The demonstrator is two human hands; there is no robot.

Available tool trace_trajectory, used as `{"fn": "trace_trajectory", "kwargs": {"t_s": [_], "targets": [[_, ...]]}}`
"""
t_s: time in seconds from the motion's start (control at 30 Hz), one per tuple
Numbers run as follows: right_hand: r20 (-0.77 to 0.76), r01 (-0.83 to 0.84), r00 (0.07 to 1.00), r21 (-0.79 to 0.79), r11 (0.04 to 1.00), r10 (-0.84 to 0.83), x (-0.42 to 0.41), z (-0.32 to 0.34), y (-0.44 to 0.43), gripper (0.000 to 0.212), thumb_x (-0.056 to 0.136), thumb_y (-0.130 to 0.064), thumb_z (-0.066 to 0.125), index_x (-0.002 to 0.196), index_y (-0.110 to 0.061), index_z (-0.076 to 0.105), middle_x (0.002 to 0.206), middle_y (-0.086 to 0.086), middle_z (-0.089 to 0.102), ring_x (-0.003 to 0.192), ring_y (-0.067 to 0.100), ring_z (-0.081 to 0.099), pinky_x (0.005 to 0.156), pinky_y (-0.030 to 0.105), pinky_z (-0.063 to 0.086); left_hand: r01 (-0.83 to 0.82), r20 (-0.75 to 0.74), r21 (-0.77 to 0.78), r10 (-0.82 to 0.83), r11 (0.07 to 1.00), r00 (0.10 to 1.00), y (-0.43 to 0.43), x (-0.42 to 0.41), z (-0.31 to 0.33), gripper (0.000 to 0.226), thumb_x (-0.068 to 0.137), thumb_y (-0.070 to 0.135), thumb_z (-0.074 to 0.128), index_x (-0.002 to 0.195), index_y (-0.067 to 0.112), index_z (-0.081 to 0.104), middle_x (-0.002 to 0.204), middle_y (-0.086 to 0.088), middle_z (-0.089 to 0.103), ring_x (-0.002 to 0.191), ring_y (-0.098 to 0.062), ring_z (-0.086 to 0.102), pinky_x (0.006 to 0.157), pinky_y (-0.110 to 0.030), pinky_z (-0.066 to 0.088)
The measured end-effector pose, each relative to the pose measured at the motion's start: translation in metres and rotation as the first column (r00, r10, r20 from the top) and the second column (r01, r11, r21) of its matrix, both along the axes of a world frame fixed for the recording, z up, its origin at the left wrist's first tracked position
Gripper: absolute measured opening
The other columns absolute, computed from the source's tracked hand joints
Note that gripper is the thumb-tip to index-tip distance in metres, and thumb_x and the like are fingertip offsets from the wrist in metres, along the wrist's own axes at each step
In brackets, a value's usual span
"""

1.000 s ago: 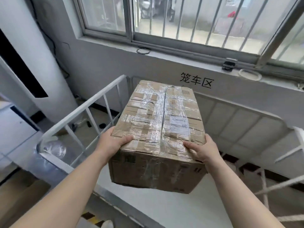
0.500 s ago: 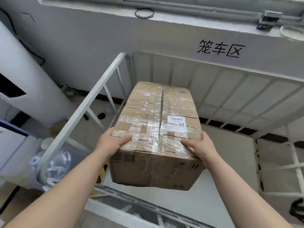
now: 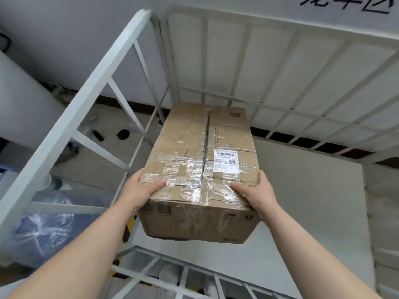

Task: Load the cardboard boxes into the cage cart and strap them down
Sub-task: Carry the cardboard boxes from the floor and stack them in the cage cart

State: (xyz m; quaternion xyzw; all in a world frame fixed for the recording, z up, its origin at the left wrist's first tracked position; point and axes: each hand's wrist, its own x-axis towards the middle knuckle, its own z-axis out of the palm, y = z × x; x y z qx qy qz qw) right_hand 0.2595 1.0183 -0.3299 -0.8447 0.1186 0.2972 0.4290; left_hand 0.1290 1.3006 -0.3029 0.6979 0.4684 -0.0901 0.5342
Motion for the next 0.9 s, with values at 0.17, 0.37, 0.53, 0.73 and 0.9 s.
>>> {"fn": "trace_trajectory", "kwargs": {"t_s": [0.17, 0.37, 0.53, 0.73, 0.9], "targets": [[-0.011, 0.045, 0.999, -0.006, 0.999, -0.045, -0.004, -0.073, 0.02, 0.096, 0.043, -0.063, 0.08, 0.127, -0.035, 0.043, 0.114, -0.013, 0.065, 0.101, 0.017, 0.064, 0.091, 0.044, 0.052, 0.051, -0.053, -0.033, -0.052, 0.998, 0.997, 0.029, 0.008, -0.075, 0.092, 0.064, 0.05, 0.085, 0.142, 0.027, 0.043, 0.132, 0.006, 0.057, 0.113, -0.019, 0.058, 0.096, -0.042, 0.05], [0.015, 0.107, 0.994, -0.02, 0.994, -0.107, -0.017, -0.139, 0.039, 0.119, 0.05, -0.059, 0.083, 0.149, -0.037, 0.02, 0.136, -0.015, 0.051, 0.124, 0.017, 0.053, 0.103, 0.044, 0.044, 0.102, -0.028, -0.043, -0.103, 0.994, 0.994, 0.047, 0.003, -0.148, 0.092, 0.067, 0.043, 0.084, 0.145, 0.027, 0.038, 0.131, 0.008, 0.058, 0.117, -0.017, 0.057, 0.104, -0.041, 0.045], [0.026, 0.053, 0.998, -0.056, 0.997, -0.052, -0.02, -0.183, 0.051, 0.125, 0.052, -0.059, 0.083, 0.151, -0.041, 0.008, 0.147, -0.006, 0.042, 0.13, 0.02, 0.048, 0.107, 0.043, 0.04, 0.089, -0.005, -0.025, -0.089, 0.996, 0.996, 0.051, 0.003, -0.188, 0.082, 0.077, 0.026, 0.08, 0.146, 0.027, 0.035, 0.122, 0.009, 0.057, 0.112, -0.015, 0.056, 0.092, -0.029, 0.045], [0.013, 0.022, 1.0, -0.091, 0.996, -0.021, -0.025, -0.218, 0.064, 0.131, 0.051, -0.054, 0.085, 0.15, -0.041, 0.0, 0.147, -0.001, 0.041, 0.128, 0.023, 0.049, 0.108, 0.044, 0.039, 0.085, -0.017, 0.017, -0.085, 0.996, 0.996, 0.057, 0.005, -0.219, 0.091, 0.074, 0.025, 0.083, 0.147, 0.025, 0.03, 0.122, 0.007, 0.052, 0.106, -0.013, 0.051, 0.094, -0.027, 0.039], [-0.015, -0.009, 1.0, -0.132, 0.991, 0.007, -0.035, -0.235, 0.071, 0.134, 0.052, -0.05, 0.087, 0.151, -0.038, -0.003, 0.145, 0.002, 0.044, 0.127, 0.025, 0.049, 0.107, 0.044, 0.041, 0.107, -0.057, 0.054, -0.104, 0.993, 0.993, 0.063, 0.0, -0.239, 0.082, 0.072, 0.024, 0.085, 0.138, 0.027, 0.038, 0.116, 0.007, 0.055, 0.104, -0.015, 0.053, 0.095, -0.031, 0.043]]}}
